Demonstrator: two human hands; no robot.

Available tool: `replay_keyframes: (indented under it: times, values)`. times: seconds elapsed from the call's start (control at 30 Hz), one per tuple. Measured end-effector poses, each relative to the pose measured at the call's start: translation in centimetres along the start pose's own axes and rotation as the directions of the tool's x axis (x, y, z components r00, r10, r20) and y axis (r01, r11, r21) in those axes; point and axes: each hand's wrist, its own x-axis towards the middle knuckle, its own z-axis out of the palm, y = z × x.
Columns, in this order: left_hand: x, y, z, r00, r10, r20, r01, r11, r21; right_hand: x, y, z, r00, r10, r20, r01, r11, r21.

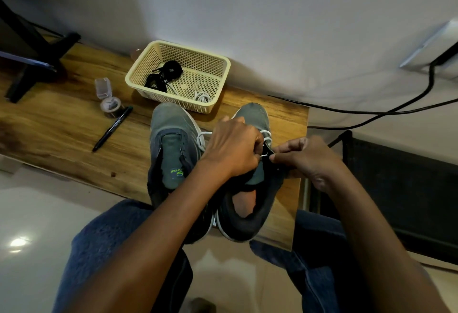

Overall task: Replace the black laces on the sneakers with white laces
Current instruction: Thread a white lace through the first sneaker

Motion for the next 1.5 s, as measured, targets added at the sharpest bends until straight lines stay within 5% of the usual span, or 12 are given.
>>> replay_keyframes:
  times: [0.77, 1.07, 1.5]
  values:
    - [0.3, 0.8, -0.1, 1.0, -0.011, -0.018, 0.012, 0.998, 0.068, 0.0, -0.1, 0.8, 0.984, -0.178, -0.015, 0.169, 0.957, -0.237]
    - [0.5, -0.2, 0.3, 0.999, -0.039, -0.012, 0.038, 0.997, -0.062, -0.1, -0.1, 0.7, 0.982, -0.187, 0.005, 0.182, 0.946, -0.27]
    - [0.6, -0.4, 1.0, 0.996, -0.079, 0.04, 0.088, 0.949, -0.304, -0.4, -0.5, -0.4, 0.995, -0.006, 0.099, 0.001, 0.999, 0.049]
